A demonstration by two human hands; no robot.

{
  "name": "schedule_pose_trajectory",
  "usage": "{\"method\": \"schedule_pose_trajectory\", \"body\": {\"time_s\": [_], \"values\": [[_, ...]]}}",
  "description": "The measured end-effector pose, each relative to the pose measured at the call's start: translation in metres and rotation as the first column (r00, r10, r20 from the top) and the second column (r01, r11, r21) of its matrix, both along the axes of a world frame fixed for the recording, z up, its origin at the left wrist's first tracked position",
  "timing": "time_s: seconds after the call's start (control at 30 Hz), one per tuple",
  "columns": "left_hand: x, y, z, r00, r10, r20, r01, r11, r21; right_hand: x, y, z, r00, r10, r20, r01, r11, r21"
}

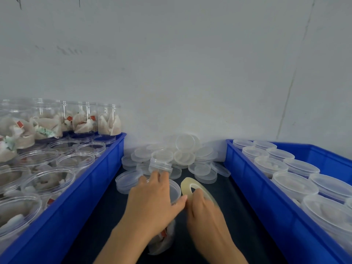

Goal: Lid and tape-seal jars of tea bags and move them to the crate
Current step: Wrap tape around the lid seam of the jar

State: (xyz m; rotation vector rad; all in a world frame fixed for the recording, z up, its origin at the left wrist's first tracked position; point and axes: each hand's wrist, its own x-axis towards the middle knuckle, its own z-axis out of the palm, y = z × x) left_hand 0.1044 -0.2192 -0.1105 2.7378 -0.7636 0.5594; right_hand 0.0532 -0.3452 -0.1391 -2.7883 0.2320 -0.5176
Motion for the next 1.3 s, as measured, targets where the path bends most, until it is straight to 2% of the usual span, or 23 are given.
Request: {"method": "schedule_pose_trajectory", "body": {"time_s": [0.13,0.3,0.43,0.57,0.73,0.87,1.1,1.3], "values": [[0.002,0.003,-0.005,1.000,0.000,0.030,0.001,0.999,-0.037,-0.004,-0.008,0.006,0.997,0.075,-0.027,-0.074,0.997,0.011],[0.006,0.003,-0.002,0.999,-0.037,0.013,0.038,0.994,-0.098,-0.005,-0.004,0.002,0.999,0.046,-0.016,-0.044,0.994,0.100],[0.007,0.005,-0.003,0.998,-0.068,-0.009,0.066,0.988,-0.139,-0.006,-0.004,0.000,0.997,0.080,0.015,-0.081,0.986,0.149],[0.007,0.001,-0.004,0.999,-0.046,-0.011,0.044,0.985,-0.170,-0.008,-0.004,0.002,0.996,0.086,0.031,-0.090,0.979,0.182],[0.008,0.000,-0.007,0.999,-0.051,0.000,0.050,0.974,-0.220,-0.004,0.004,0.001,0.996,0.016,0.084,-0.028,0.989,0.144],[0.009,0.002,-0.008,0.997,-0.074,-0.004,0.071,0.970,-0.234,-0.001,0.010,0.004,0.996,-0.018,0.090,0.014,0.999,0.048],[0.014,0.004,-0.008,0.993,-0.121,-0.005,0.117,0.971,-0.208,0.007,0.005,0.008,0.999,-0.053,0.002,0.053,0.995,-0.083],[0.015,0.005,-0.008,0.990,-0.142,0.012,0.142,0.972,-0.188,0.014,0.002,0.012,0.997,-0.076,0.003,0.076,0.997,0.001]]}}
